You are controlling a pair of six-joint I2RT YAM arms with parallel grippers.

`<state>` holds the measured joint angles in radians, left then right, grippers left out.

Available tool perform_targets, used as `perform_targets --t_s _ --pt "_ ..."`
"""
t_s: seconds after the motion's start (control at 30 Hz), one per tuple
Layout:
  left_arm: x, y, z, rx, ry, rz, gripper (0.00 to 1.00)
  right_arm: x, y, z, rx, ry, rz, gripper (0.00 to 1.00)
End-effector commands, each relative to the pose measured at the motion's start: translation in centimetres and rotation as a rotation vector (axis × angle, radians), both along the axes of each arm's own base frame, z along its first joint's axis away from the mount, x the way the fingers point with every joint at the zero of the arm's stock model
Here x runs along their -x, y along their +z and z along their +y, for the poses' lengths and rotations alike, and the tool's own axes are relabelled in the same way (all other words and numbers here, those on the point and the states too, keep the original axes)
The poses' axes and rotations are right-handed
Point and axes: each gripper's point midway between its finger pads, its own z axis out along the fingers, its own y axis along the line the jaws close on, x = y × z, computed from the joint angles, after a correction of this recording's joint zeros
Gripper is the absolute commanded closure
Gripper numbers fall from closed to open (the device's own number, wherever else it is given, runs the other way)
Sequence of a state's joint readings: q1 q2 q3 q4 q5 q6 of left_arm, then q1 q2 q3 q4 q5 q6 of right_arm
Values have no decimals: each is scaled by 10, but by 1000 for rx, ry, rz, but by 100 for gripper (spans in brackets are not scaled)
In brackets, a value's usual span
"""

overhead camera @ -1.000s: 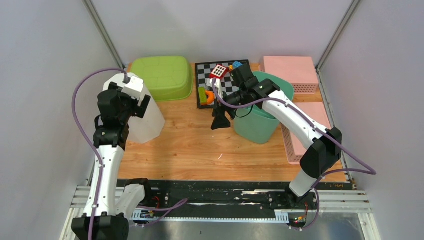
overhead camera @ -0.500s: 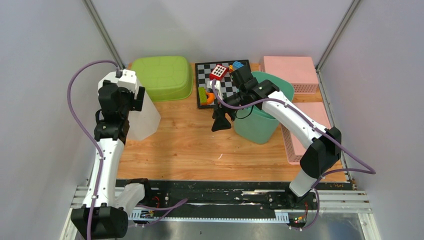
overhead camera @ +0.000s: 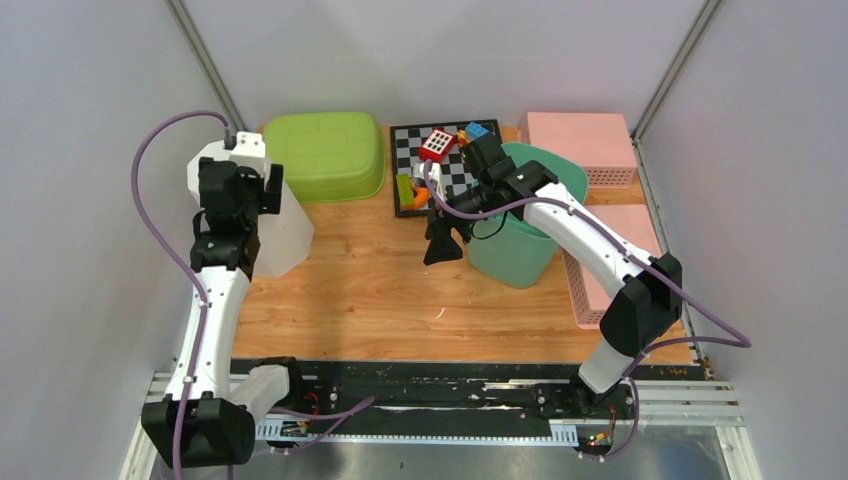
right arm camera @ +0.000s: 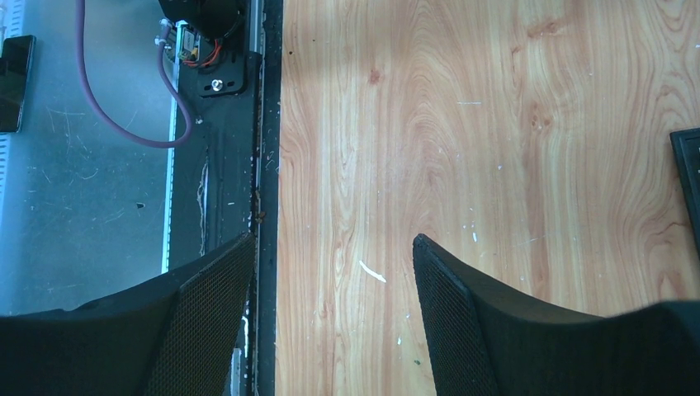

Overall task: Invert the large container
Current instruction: Move the container to the center of the board.

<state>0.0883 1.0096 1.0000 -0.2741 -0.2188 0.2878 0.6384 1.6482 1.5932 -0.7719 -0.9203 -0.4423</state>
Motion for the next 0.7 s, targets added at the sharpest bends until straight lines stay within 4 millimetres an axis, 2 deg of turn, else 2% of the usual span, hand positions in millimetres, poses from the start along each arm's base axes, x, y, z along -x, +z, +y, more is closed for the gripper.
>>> perform_targets --t_s 0.0,0.1,0.2,0.4,0.53,0.6,0.67 --pt "5 -14 5 35 58 47 6 7 10 -7 -34 24 -15 27" --pt "6 -8 0 45 27 27 2 7 16 -8 -39 19 -31 27" --pt "8 4 -10 49 -31 -11 0 9 34 -11 -55 15 -79 27" --pt "21 49 -32 52 -155 -135 0 16 73 -27 -89 -6 -233 22" --pt "35 76 -56 55 -291 -203 0 15 82 -49 -48 -69 -375 15" --pt "43 78 -75 58 -401 -194 0 9 79 -66 14 -125 -448 3" --pt "52 76 -94 59 -508 -187 0 6 78 -84 70 -171 -527 0"
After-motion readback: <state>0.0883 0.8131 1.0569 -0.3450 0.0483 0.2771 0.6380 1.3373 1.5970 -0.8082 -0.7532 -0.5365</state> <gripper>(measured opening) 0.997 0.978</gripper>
